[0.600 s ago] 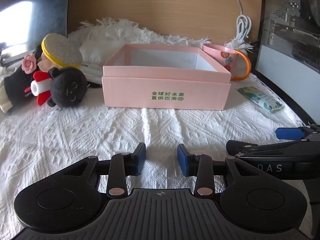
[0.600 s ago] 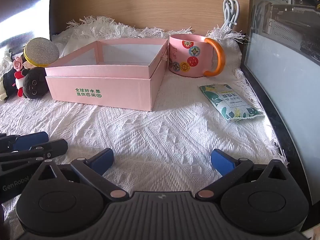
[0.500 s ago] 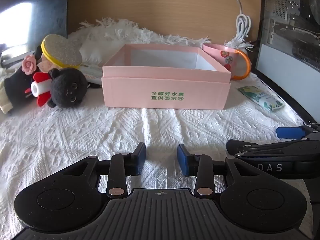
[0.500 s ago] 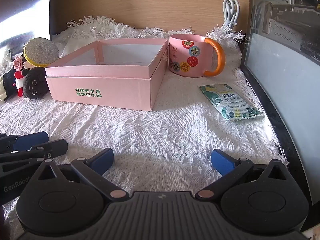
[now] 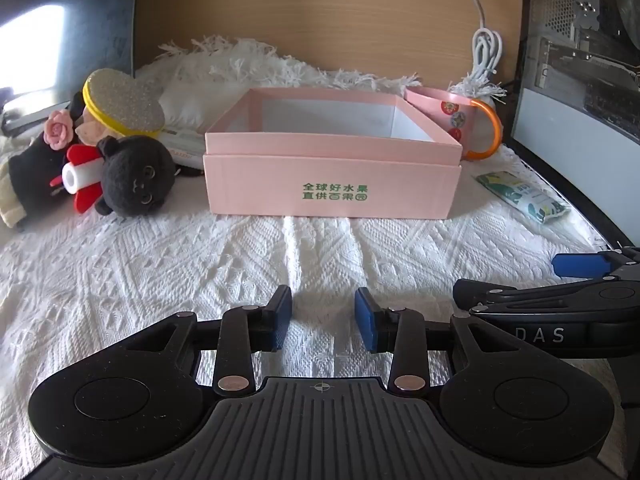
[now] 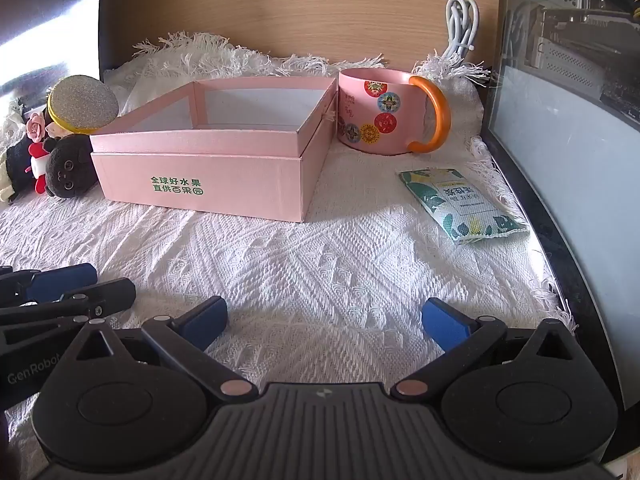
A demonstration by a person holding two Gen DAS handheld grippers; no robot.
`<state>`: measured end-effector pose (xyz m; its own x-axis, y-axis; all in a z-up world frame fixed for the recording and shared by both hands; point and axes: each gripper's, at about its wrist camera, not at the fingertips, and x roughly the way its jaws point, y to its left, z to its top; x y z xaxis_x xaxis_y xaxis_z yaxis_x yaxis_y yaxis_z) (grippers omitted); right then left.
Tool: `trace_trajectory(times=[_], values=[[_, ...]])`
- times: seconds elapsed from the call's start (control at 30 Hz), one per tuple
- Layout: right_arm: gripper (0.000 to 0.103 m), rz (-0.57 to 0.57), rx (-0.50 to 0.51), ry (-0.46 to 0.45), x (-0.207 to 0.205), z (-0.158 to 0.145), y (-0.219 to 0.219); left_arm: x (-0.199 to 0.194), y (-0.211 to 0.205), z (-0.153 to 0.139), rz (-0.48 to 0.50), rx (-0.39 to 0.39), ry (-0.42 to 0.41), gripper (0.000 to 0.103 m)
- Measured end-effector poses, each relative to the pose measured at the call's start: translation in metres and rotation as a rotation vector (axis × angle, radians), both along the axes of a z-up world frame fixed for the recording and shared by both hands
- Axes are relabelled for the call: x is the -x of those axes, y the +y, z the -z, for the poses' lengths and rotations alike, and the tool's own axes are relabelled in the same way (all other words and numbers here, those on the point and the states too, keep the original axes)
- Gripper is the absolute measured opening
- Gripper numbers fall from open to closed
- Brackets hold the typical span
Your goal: Organize soft objects
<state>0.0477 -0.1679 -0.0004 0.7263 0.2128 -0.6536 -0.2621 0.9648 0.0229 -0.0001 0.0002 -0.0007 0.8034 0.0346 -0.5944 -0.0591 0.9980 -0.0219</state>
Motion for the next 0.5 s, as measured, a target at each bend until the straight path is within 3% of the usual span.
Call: trace_trajectory(times=[0.5], values=[[0.103, 0.0, 0.0, 0.0, 0.0001, -0.0004, -0.0001, -0.0009, -0.0044, 0.0001, 0.0, 0.004, 0.0, 0.04]])
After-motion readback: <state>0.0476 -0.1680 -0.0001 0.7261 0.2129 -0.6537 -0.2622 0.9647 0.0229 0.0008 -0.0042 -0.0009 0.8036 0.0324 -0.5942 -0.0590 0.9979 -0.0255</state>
